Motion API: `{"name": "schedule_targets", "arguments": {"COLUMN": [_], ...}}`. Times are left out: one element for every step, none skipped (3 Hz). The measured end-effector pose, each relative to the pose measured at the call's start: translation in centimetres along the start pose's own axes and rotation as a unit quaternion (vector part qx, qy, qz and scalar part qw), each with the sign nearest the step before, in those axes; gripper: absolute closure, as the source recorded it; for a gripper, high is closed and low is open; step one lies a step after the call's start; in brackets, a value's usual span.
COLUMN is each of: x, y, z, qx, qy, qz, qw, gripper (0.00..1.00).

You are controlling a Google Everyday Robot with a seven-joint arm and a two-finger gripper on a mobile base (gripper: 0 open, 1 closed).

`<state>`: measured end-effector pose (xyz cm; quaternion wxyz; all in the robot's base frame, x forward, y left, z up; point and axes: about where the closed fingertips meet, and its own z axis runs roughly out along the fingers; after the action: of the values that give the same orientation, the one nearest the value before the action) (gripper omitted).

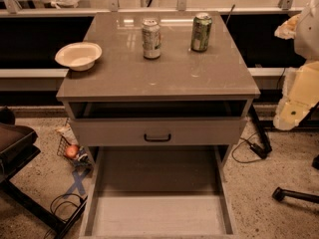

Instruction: Place 7up can into middle drawer

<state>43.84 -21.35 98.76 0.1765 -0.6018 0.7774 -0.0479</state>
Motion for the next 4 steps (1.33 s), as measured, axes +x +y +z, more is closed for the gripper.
{"name": "schedule_targets", "arguments": {"x": [-0.2,-0.2,-0.7,-1.5], "y": [-0.1,-0.1,-0.5,-1.9], "z": [-0.1,-0.1,-0.4,0.3], "qx": [0.003,0.004,0.029,0.059], "qy": [0.005,0.005,-0.020,-0.093], "qz": [-0.004,-0.004,0.007,0.064], "qw": [1.0000,1.0000,0.9994,0.9919], "gripper": [0.00,0.00,0.00,0.00]}}
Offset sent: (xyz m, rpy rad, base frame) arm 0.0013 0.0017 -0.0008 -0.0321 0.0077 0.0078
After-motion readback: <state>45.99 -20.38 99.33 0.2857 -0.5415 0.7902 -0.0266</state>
